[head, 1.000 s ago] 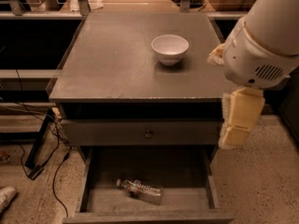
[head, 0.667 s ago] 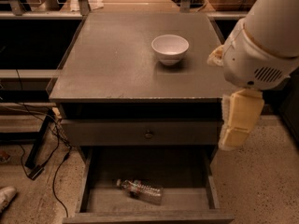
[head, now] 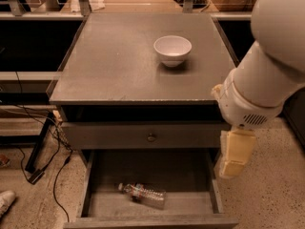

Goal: Pick water bottle from middle drawer and place on counter

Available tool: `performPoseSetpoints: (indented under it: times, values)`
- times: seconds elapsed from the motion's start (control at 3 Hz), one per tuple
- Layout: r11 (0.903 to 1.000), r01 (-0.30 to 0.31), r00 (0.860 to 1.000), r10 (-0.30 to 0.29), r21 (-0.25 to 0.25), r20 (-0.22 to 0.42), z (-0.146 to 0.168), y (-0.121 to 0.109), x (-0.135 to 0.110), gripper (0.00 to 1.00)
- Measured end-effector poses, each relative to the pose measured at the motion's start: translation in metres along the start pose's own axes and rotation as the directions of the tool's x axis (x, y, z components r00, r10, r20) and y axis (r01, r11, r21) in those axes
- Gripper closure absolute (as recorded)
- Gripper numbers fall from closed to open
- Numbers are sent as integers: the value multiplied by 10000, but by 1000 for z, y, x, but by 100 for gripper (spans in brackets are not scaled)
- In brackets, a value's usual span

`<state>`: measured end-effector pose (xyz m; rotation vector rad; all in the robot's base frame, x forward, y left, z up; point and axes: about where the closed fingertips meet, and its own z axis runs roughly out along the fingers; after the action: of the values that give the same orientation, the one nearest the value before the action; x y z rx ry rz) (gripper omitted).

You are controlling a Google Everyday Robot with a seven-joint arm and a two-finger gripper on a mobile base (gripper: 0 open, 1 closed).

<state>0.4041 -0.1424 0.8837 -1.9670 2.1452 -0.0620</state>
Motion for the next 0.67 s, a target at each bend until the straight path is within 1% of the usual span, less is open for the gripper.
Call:
performPoseSetpoints:
  times: [0.33, 0.67]
  values:
    - [9989, -364, 9988, 373, -301, 306, 42, 12, 15, 0]
    - [9989, -361, 9988, 371, -301, 307, 42, 12, 15, 0]
